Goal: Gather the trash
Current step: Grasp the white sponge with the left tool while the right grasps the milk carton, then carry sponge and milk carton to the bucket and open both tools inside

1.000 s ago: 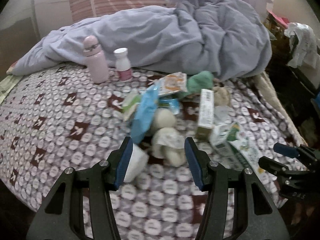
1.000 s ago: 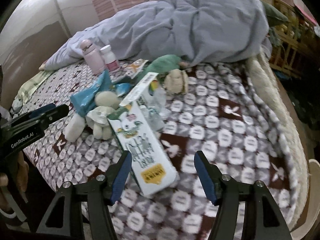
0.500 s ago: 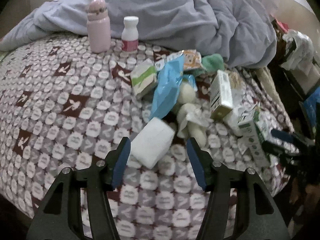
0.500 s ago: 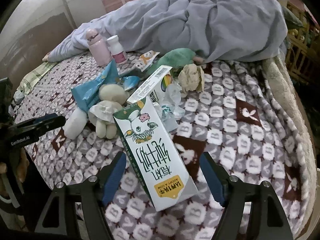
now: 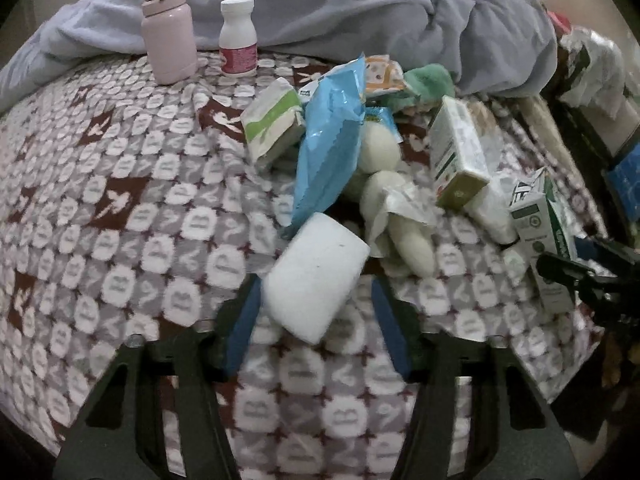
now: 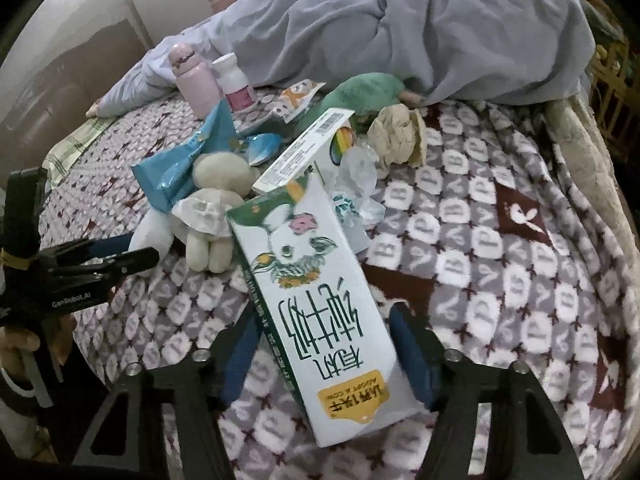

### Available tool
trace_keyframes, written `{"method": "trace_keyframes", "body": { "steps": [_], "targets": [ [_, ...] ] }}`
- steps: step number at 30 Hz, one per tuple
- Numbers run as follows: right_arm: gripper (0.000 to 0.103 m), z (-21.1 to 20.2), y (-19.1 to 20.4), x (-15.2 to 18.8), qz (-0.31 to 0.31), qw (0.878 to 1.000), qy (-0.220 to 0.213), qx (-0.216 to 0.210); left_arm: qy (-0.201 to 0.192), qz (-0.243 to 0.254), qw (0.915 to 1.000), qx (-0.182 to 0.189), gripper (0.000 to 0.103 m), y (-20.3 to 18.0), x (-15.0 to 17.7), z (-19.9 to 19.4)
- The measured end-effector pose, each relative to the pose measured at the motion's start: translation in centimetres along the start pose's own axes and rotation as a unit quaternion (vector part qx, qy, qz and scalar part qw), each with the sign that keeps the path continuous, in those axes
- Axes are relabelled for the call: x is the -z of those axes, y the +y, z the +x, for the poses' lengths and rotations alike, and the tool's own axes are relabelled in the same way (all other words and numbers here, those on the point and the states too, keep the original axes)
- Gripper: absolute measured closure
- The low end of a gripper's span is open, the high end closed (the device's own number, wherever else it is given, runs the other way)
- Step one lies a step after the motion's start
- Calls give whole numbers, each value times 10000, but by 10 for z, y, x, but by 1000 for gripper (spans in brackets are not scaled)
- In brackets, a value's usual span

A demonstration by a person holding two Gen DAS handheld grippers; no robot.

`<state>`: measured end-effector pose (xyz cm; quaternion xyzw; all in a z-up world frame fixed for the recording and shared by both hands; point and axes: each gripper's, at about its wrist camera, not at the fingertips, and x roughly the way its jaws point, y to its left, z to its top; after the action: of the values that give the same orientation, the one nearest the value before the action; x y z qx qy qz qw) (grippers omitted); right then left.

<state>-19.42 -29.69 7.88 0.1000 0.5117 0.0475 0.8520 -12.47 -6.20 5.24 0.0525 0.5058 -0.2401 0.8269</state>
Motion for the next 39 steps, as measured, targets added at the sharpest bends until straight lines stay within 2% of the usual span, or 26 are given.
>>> {"method": "trace_keyframes", "body": {
  "steps": [1,2,3,6,11,12,13,14,15,21,22,24,25,27,32,39],
  "targets": [
    [44,-2,-1,1,10,10000,-45,7,-23,-18,10000,-40,74,-1,0,-3],
    [45,-7,-1,2,8,9999,-129,6,-73,-24,10000,-22,87,-2,0,-7],
    [46,-12,-2,2,2,9998,-200,-4,-103,-27,9999,3,90,-3,0,-10],
    [46,-24,-4,2,-13,9995,-314,3,-199,9,9997,107,91,-10,-1,-22],
    [46,-45,-11,3,31,9985,-530,89,-348,126,9993,-32,90,-22,0,-26],
    [46,-49,-12,4,40,9983,-571,122,-341,185,9992,-36,87,-24,1,-24],
    [46,-52,-13,5,49,9981,-599,134,-313,257,9992,-56,68,-25,2,-23],
    [46,-54,-14,6,64,9980,-619,133,-276,341,9990,-93,41,-27,3,-21],
    [46,-57,-16,8,87,9979,-629,121,-255,397,9988,-123,36,-29,5,-18],
    [46,-60,-31,13,277,9977,-604,113,-177,337,9986,-360,36,-22,4,3],
    [46,-60,-32,13,299,9977,-591,113,-132,287,9989,-350,37,-19,3,6],
    [46,-60,-33,15,297,9978,-585,134,-36,195,9992,-361,60,-15,2,11],
    [46,-61,-33,15,298,9977,-586,143,-12,202,9987,-470,68,-14,2,11],
    [46,-63,-34,15,313,9975,-615,152,-3,108,9994,-331,73,-11,1,6],
    [46,-75,-42,16,364,9963,-757,207,-335,85,9994,28,75,-25,-4,-31],
    [46,-97,-69,23,608,9934,-884,398,-565,647,9956,367,75,-99,-18,-53]
  ]
}}
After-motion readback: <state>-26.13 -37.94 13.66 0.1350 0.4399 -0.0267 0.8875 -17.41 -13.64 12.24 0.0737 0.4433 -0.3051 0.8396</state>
